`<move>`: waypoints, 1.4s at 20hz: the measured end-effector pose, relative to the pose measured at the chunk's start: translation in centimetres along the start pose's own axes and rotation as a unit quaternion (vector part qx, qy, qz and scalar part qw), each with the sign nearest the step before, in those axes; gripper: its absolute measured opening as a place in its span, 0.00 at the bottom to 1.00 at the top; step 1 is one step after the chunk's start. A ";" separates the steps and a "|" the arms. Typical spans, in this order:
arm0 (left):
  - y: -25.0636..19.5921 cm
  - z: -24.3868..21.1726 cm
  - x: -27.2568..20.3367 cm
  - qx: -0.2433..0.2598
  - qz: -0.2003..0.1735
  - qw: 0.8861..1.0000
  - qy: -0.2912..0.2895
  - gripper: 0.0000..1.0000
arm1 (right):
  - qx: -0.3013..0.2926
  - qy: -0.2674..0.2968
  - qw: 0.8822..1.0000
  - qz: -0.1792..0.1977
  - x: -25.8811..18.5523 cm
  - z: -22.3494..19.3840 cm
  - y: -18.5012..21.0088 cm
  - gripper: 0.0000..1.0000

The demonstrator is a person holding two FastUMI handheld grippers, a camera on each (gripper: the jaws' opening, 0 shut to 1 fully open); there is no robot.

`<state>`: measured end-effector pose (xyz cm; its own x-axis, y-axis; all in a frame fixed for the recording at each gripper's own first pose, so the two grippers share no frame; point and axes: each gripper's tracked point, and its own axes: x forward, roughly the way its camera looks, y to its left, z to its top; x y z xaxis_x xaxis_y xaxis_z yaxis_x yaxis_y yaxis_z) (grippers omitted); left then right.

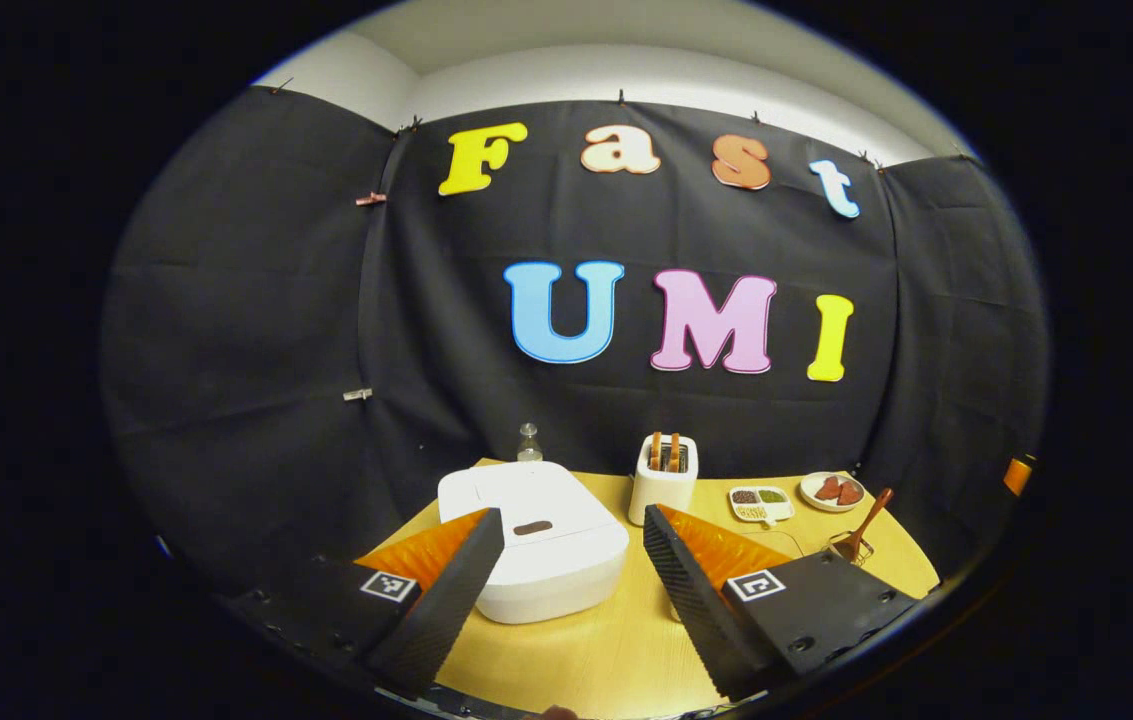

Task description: Close the left gripper, press the button to open the rice cooker; take a wooden spoon from the chopstick holder with the right hand, scoop a spoonful of rice and pour it into the rice cooker, then put the wooden spoon back into the chopstick holder.

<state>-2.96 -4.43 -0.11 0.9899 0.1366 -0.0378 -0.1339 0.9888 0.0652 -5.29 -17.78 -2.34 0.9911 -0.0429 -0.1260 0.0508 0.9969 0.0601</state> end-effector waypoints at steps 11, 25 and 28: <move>1.2 -2.6 -2.0 -0.014 -0.047 0.999 0.014 0.96 | -0.001 0.014 0.999 0.034 -1.2 -1.3 5.2 0.98; -1.1 -3.2 1.6 -0.015 -0.073 0.997 0.027 0.96 | -0.002 0.012 0.998 0.056 1.9 -1.9 8.6 0.98; -2.4 -3.3 2.8 -0.008 -0.079 0.996 0.031 0.96 | -0.002 0.018 0.997 0.069 3.0 -1.6 10.0 0.99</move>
<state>-0.06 -6.25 -3.70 0.9940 -0.0179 -0.1076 0.0221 0.9990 0.0381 -1.97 -7.88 -3.74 0.9836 0.0978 -0.1516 -0.0871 0.9933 0.0760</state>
